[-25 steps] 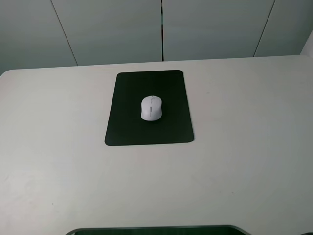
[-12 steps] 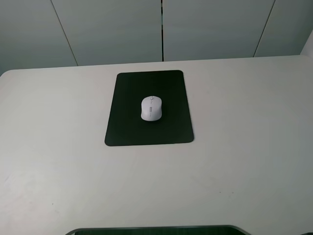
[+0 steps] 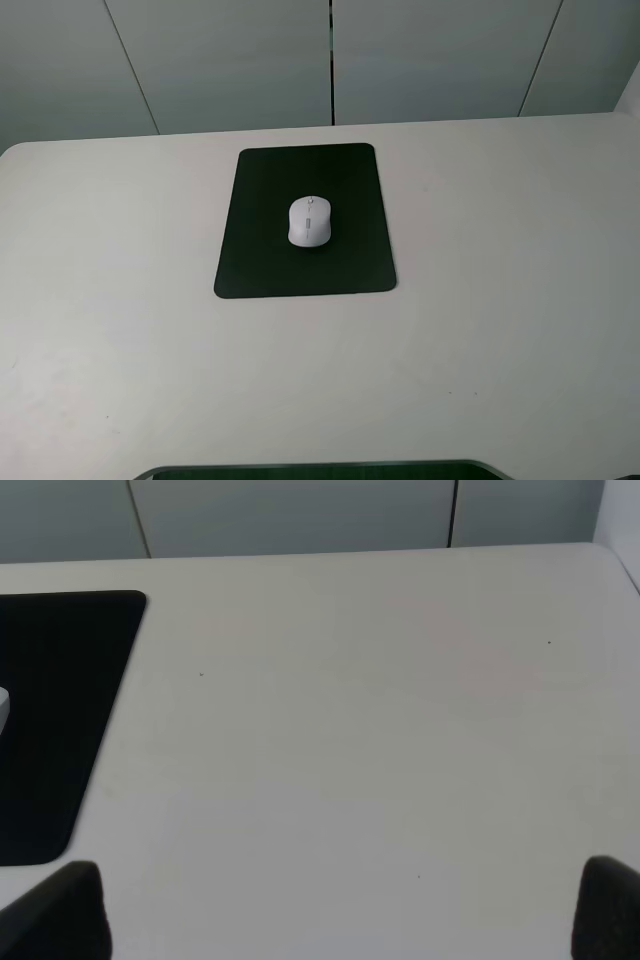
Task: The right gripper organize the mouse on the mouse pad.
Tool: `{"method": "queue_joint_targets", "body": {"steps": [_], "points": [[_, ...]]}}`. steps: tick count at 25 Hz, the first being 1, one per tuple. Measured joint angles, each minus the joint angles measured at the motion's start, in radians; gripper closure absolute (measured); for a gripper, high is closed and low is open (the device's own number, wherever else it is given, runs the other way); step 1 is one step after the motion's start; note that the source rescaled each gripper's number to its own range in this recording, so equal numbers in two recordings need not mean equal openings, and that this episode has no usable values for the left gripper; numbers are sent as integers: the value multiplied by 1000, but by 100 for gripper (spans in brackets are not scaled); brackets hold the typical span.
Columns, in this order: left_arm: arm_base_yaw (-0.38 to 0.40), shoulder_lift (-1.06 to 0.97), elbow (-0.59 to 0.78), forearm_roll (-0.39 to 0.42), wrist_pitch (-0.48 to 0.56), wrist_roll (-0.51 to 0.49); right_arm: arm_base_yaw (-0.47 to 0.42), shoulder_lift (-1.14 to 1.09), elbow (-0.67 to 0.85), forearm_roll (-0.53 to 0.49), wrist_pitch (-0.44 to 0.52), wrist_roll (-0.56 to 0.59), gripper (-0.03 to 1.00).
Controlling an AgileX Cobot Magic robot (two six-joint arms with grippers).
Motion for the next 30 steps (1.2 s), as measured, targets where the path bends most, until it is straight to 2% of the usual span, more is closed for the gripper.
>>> {"method": "queue_joint_targets", "body": {"steps": [30], "points": [[0, 0, 0, 0, 0, 0, 0, 0, 0, 0, 4, 0, -3]]}}
